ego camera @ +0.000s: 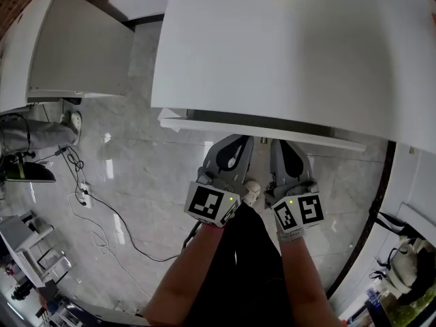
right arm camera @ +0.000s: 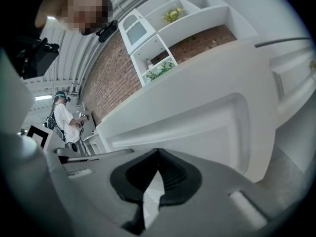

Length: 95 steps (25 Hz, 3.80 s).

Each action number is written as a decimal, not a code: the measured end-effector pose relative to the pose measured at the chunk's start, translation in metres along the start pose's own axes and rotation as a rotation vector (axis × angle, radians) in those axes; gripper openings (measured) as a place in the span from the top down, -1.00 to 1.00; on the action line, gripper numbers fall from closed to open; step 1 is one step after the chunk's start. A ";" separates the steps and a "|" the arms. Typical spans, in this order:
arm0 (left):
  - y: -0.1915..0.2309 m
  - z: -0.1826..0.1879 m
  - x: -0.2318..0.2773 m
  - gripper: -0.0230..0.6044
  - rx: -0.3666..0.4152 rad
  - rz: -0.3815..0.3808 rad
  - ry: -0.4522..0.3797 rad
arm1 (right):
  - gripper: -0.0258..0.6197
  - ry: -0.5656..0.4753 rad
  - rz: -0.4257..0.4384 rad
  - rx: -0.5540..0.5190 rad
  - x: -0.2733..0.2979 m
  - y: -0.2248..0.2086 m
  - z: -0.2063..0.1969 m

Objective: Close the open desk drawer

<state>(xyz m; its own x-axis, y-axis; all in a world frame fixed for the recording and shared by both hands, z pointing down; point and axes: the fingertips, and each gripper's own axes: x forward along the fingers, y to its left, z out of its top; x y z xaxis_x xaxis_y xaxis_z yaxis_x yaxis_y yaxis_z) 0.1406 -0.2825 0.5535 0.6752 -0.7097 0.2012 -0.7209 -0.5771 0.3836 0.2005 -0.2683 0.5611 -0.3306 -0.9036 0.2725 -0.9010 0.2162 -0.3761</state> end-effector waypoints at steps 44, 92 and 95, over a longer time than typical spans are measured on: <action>0.012 0.016 0.014 0.92 0.097 0.033 -0.028 | 0.92 -0.071 0.045 -0.170 0.017 -0.001 0.030; -0.115 0.207 -0.160 0.92 0.194 -0.001 -0.146 | 0.92 -0.171 0.118 -0.295 -0.210 0.099 0.210; -0.122 0.203 -0.167 0.92 0.204 -0.011 -0.126 | 0.92 -0.171 0.117 -0.321 -0.219 0.103 0.216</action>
<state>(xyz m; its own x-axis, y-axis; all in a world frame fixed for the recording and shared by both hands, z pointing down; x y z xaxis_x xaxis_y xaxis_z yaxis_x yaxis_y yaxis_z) 0.0838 -0.1757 0.2905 0.6680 -0.7400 0.0793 -0.7386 -0.6462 0.1922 0.2403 -0.1278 0.2715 -0.4094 -0.9087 0.0818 -0.9110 0.4022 -0.0919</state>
